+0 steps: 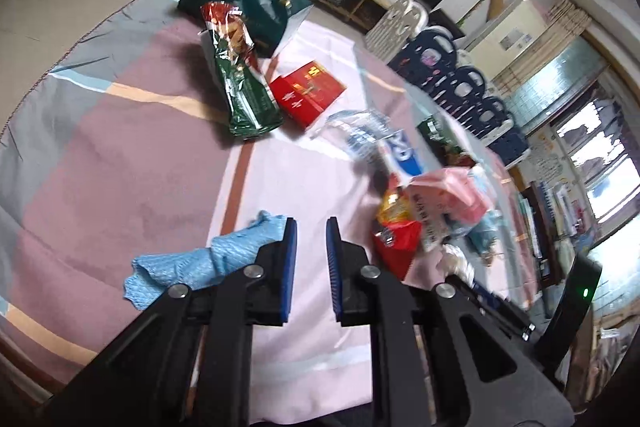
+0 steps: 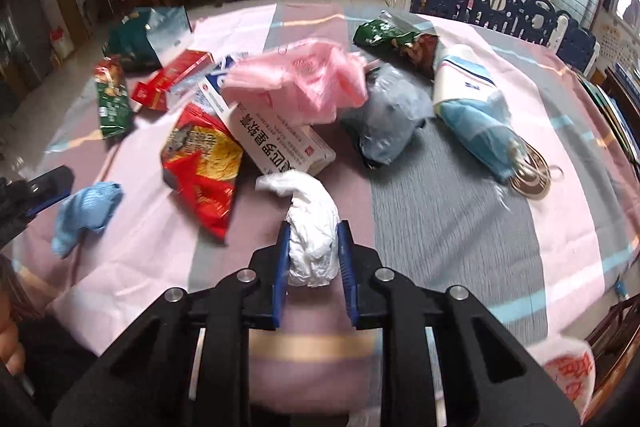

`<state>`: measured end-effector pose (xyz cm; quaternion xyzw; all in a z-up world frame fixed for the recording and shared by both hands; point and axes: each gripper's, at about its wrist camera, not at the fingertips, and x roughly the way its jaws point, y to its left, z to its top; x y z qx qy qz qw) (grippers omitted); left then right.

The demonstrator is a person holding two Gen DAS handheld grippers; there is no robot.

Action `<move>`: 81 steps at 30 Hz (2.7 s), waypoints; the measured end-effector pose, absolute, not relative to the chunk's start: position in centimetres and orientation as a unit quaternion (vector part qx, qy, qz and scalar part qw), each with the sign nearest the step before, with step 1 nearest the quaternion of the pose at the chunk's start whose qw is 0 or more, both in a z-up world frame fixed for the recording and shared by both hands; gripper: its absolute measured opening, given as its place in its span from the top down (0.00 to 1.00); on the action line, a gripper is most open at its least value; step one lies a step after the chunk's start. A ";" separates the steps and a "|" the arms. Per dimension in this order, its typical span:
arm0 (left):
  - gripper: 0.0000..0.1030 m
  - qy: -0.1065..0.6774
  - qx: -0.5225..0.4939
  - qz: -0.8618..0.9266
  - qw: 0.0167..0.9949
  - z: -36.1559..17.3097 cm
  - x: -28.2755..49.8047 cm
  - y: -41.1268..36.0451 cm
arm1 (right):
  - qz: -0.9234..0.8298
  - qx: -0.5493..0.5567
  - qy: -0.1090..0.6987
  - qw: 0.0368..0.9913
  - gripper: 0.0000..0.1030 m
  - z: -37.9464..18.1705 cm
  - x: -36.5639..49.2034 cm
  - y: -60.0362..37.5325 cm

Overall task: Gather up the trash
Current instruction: 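Grasp the white tissue with the right tool while the left tool regrips the blue sleeve, then carry both items over the wastebasket and open both tools to drop them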

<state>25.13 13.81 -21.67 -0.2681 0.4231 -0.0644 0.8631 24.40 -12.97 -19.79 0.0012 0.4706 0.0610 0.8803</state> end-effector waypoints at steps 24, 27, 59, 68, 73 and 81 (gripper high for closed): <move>0.38 0.414 -0.298 0.083 0.856 -22.7 25.4 18.2 | 0.058 0.072 0.481 0.872 0.77 -19.7 18.1 -15.2; 0.30 0.446 -0.233 0.032 0.863 -22.7 25.8 15.1 | 0.061 0.072 0.482 0.871 0.77 -19.9 18.0 -15.0; 0.75 0.379 -0.078 -0.026 0.922 -14.6 15.6 7.5 | 0.076 0.057 0.396 0.913 0.77 -10.9 12.4 -16.1; 0.75 0.352 -0.066 -0.056 0.932 -10.8 12.7 4.7 | 0.042 0.068 0.383 0.920 0.77 -8.8 8.7 -21.0; 0.75 0.353 -0.053 -0.086 0.930 -10.3 11.5 2.3 | 0.015 0.078 0.397 0.914 0.77 -9.7 7.1 -23.8; 0.74 0.365 -0.034 -0.134 0.921 -10.3 10.0 -1.4 | -0.015 0.083 0.436 0.896 0.77 -13.0 4.6 -27.0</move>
